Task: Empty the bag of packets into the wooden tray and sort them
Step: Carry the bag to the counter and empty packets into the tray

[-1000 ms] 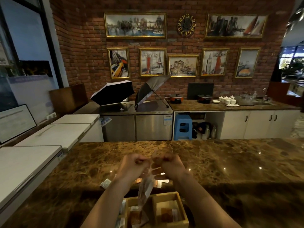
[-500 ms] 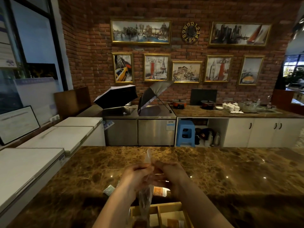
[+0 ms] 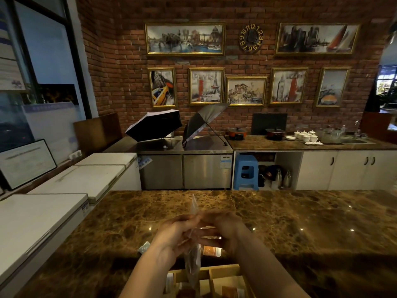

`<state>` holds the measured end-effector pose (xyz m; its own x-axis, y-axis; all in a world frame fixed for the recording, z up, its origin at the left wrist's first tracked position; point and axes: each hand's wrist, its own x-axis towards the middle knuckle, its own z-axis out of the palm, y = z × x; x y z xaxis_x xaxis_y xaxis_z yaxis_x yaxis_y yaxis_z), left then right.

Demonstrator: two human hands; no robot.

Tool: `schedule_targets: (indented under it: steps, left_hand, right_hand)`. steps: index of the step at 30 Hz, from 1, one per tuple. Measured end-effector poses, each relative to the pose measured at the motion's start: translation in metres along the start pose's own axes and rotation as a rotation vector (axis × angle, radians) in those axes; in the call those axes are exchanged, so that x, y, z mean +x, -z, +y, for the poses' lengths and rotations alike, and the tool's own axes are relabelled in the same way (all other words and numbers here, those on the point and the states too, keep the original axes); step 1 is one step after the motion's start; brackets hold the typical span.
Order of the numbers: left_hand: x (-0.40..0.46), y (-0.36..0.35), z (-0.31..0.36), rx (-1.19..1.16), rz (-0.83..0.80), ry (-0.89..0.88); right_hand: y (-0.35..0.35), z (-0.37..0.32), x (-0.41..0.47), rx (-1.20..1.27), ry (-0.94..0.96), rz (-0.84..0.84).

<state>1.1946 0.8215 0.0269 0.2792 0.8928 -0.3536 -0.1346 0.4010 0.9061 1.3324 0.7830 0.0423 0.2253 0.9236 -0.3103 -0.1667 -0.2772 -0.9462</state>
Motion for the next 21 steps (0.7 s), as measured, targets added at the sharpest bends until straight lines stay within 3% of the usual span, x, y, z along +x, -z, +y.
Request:
schedule_targets:
  steps: [5,8,12,16,21]
  left_hand:
    - [0.005,0.005,0.001,-0.054,0.074,0.031]
    - [0.011,0.008,0.004,-0.012,0.164,-0.054]
    - [0.023,0.021,0.006,0.198,0.344,-0.232]
    - [0.023,0.026,0.011,0.632,0.524,-0.423]
    - [0.024,0.015,0.017,0.775,0.558,-0.36]
  right_hand:
    - [-0.004,0.0,0.003,-0.201,0.069,0.054]
    - [0.0,0.001,0.009,-0.268,0.076,0.103]
    - [0.018,0.01,0.017,-0.331,0.067,0.182]
    - [0.019,0.009,0.017,-0.337,0.102,0.206]
    - [0.015,0.006,0.017,-0.222,0.11,0.161]
